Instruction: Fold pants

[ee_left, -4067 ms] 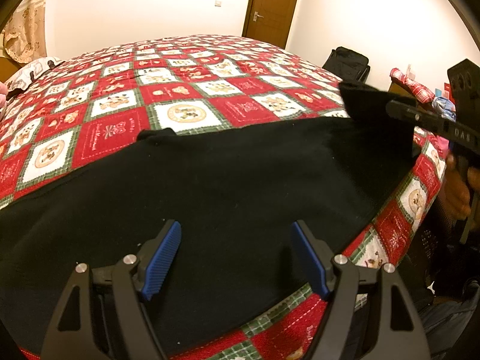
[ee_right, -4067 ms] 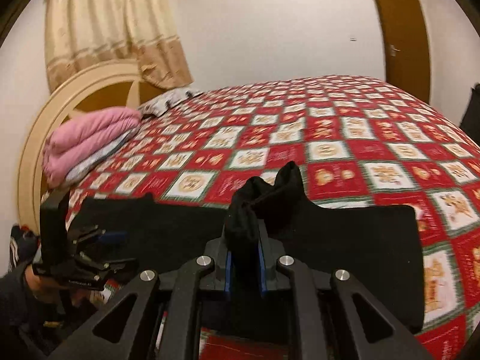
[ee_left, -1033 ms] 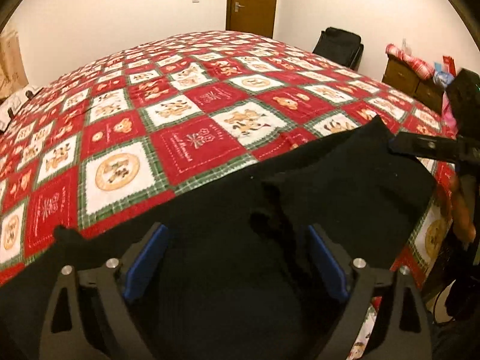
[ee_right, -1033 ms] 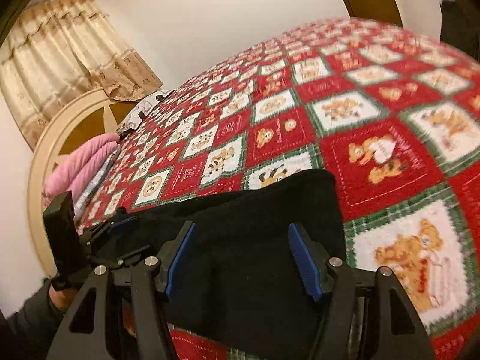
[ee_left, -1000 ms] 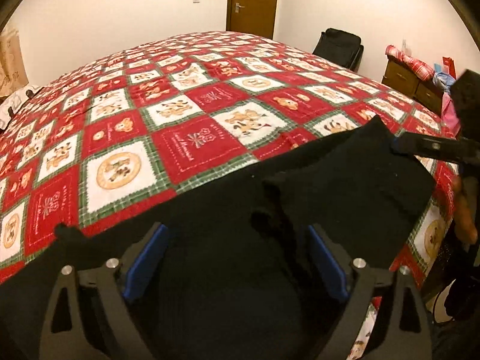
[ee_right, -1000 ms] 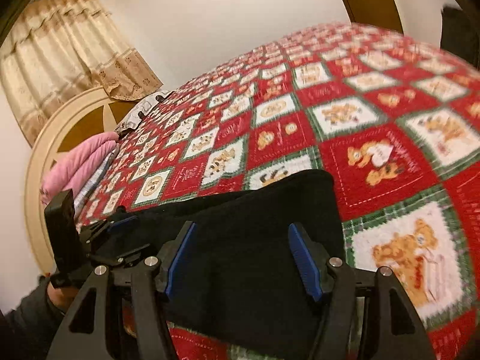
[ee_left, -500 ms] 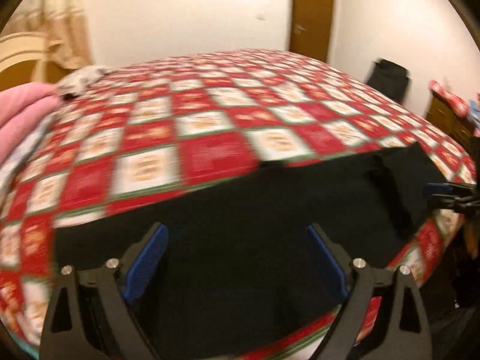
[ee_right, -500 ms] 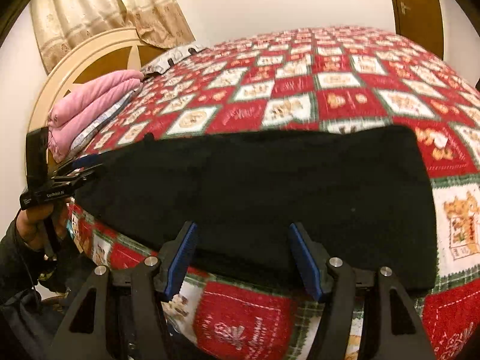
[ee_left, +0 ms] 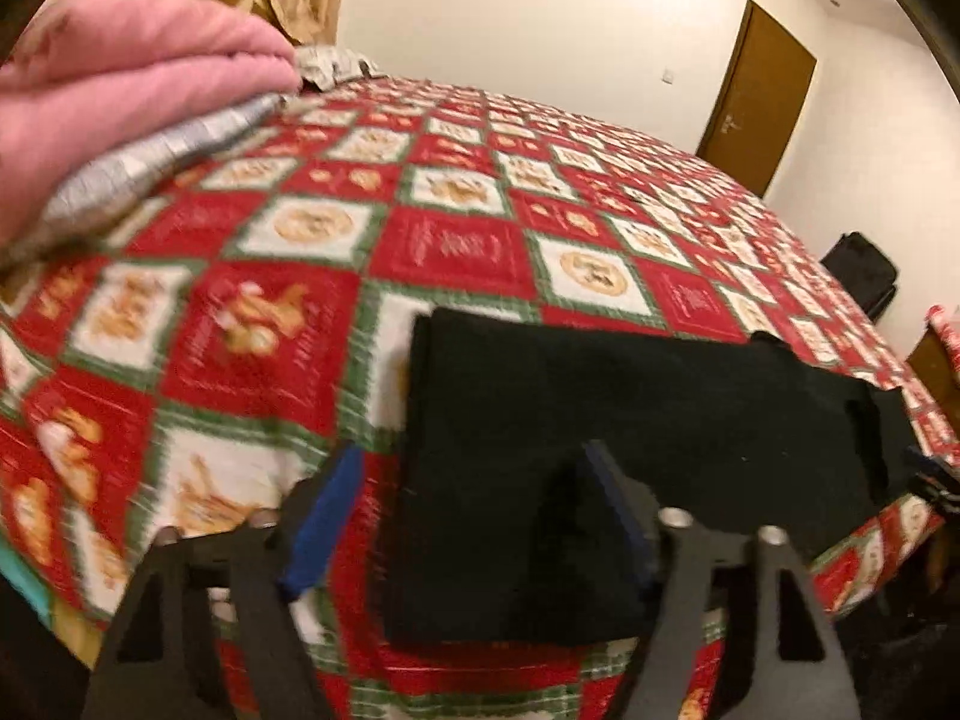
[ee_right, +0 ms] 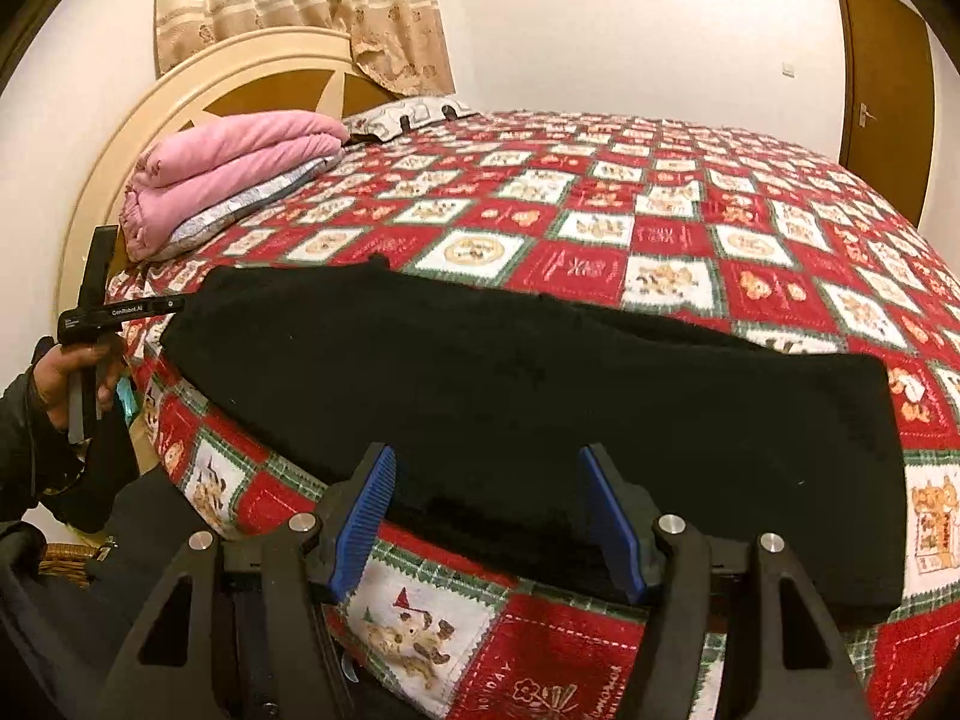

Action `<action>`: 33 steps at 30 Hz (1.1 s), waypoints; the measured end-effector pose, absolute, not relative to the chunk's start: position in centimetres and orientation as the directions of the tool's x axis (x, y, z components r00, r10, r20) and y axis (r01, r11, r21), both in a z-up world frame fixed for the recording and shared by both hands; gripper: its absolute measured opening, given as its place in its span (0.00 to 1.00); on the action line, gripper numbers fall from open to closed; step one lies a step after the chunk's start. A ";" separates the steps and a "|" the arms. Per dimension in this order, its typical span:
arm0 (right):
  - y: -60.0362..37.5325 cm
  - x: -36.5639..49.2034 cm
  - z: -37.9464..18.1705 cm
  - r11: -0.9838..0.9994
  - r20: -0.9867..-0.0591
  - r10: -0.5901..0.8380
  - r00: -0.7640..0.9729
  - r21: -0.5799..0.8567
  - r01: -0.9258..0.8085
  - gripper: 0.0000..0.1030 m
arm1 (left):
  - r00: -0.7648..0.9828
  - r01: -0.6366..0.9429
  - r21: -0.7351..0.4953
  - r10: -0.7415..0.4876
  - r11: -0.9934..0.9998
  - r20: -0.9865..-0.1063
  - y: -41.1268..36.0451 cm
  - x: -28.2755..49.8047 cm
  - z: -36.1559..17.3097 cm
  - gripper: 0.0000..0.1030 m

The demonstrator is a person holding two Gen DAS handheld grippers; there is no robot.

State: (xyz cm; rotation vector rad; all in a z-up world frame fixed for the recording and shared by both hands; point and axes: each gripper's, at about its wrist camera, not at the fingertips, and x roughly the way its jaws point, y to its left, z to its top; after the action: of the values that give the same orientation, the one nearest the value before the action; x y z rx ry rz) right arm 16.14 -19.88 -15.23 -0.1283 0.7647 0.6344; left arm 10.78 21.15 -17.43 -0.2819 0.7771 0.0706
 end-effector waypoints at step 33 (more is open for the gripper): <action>-18.5 15.4 -16.4 0.835 -0.721 0.317 0.616 -0.097 -0.542 0.62 | 0.767 0.012 -0.398 -0.264 0.917 -0.585 19.7 9.4 -12.3 0.18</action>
State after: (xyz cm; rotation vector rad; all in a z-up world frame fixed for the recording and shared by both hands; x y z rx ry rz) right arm 15.42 -18.46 -16.39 -0.3215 0.7591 0.5045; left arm 9.44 19.69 -12.25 -0.3881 0.6844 -0.1543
